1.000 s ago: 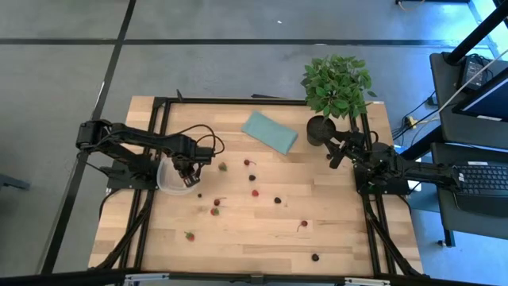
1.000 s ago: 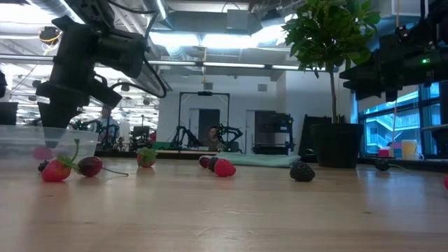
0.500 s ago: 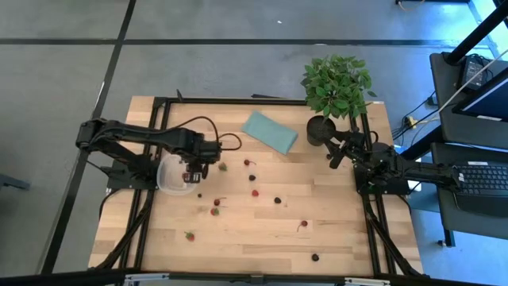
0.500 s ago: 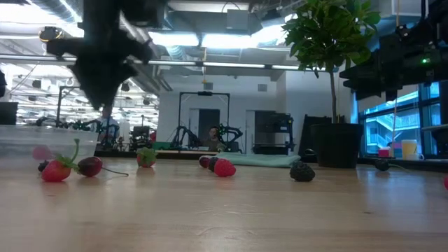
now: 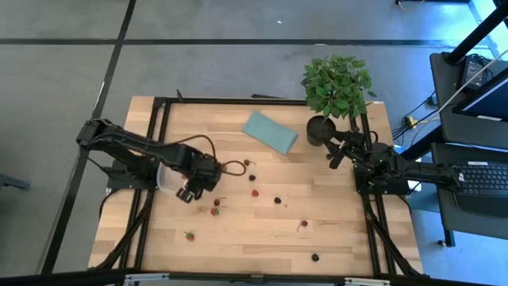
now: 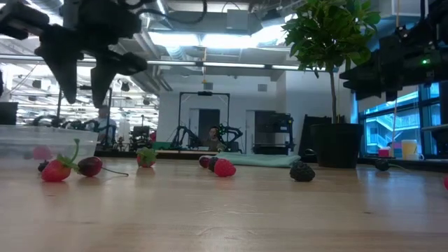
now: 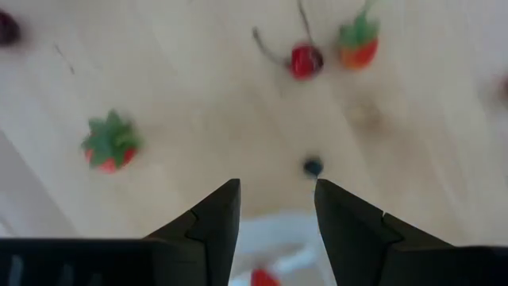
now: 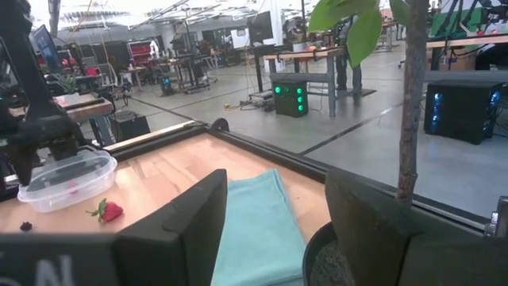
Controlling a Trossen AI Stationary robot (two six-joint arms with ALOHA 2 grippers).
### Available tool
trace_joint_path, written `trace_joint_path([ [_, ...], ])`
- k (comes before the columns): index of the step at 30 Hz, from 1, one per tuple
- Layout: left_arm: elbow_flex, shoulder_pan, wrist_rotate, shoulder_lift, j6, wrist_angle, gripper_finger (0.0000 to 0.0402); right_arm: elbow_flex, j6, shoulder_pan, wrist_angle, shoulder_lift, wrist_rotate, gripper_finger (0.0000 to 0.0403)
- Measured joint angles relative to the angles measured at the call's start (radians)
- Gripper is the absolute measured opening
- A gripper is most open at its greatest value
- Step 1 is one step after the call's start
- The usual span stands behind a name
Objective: Pick and placing Produce into tupperware
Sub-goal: Put the blueberry into the transparent bin
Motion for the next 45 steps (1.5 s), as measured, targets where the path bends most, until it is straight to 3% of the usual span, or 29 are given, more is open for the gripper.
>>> trace_joint_path([
  [8,-0.001,-0.065,-0.009,0.077,-0.192,0.01,0.0157,0.0,0.004,0.0,-0.012,0.0,0.0,0.0217],
  [21,-0.001,-0.093,-0.007,0.274,-0.231,-0.01,0.0157,0.0,0.005,0.0,-0.014,0.0,0.0,0.0217],
  [45,0.004,-0.093,0.047,0.386,-0.243,0.005,0.0157,0.0,0.009,0.0,-0.021,0.003,-0.001,0.0217],
])
